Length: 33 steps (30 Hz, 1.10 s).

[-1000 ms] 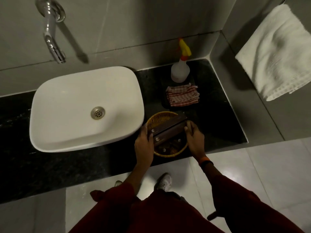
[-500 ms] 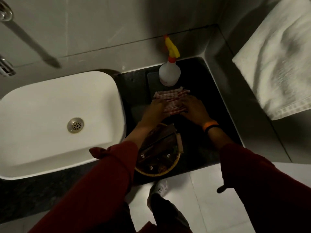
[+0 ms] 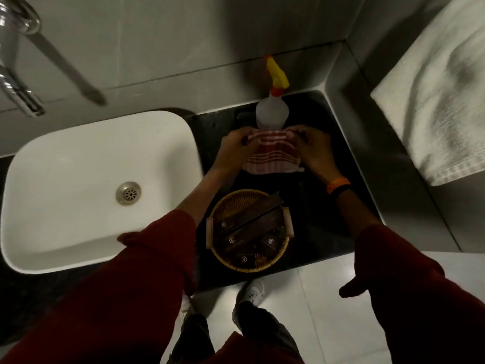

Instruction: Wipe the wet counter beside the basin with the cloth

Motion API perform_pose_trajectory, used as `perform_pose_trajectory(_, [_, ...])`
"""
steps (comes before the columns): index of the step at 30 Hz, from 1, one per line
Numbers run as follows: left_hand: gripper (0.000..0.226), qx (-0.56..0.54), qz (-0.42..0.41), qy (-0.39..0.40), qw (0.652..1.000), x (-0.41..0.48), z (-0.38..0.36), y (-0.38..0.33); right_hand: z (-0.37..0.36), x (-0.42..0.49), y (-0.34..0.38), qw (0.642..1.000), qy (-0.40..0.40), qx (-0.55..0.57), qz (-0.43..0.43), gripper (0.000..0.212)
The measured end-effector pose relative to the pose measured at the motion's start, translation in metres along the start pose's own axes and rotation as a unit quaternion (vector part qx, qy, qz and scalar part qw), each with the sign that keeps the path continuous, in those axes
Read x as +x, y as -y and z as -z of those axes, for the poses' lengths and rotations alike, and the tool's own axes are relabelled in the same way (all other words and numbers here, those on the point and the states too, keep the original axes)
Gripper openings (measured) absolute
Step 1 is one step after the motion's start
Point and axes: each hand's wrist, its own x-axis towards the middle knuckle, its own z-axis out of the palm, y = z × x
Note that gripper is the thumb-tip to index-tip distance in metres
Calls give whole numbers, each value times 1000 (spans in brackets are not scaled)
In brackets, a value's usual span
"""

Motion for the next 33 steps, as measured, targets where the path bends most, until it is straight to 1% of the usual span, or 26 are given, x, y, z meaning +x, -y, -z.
perform_pose_trajectory(2, [25, -123, 38, -15, 992, -17, 19, -5, -5, -9, 23, 993, -20, 112, -37, 18])
perform_pose_trajectory(4, [25, -241, 55, -35, 968, -42, 37, -5, -18, -25, 47, 973, -24, 222, -67, 23])
perform_pose_trajectory(6, [28, -299, 72, -73, 949, -73, 60, 0, -41, -46, 71, 943, 15, 317, -96, 34])
perform_pose_trajectory(7, [29, -324, 75, -89, 939, -89, 73, 6, -55, -58, 82, 929, 48, 352, -107, 35])
perform_pose_trajectory(9, [24, -381, 78, -117, 914, -125, 102, 21, -89, -84, 103, 916, 109, 370, -112, 26])
perform_pose_trajectory(11, [20, -402, 103, -145, 898, -162, 139, 44, -132, -114, 124, 909, 153, 375, -102, 27])
perform_pose_trajectory(13, [24, -388, 124, -151, 901, -203, 180, 80, -180, -144, 143, 903, 168, 381, -101, 22])
perform_pose_trajectory(16, [28, -352, 133, -166, 911, -269, 248, 143, -257, -187, 179, 911, 198, 352, -88, 19])
perform_pose_trajectory(18, [25, -305, 121, -213, 920, -316, 288, 184, -309, -219, 205, 916, 208, 332, -83, 17])
perform_pose_trajectory(20, [20, -228, 141, -267, 926, -358, 320, 222, -361, -251, 230, 918, 217, 324, -70, 12])
perform_pose_trajectory(22, [19, -172, 181, -291, 924, -394, 341, 259, -414, -282, 248, 932, 212, 290, -49, 9])
perform_pose_trajectory(25, [19, -125, 217, -292, 923, -433, 360, 305, -477, -321, 262, 967, 169, 190, -24, 11])
perform_pose_trajectory(28, [20, -133, 219, -286, 923, -454, 374, 332, -513, -345, 270, 984, 122, 126, -18, 23])
perform_pose_trajectory(30, [14, -141, 208, -269, 930, -459, 381, 343, -524, -350, 271, 992, 88, 88, -4, 18])
perform_pose_trajectory(31, [11, -141, 192, -262, 935, -459, 385, 346, -527, -351, 272, 993, 81, 91, 6, 14])
perform_pose_trajectory(33, [10, -146, 158, -259, 941, -455, 390, 348, -531, -350, 277, 991, 80, 108, 14, 11])
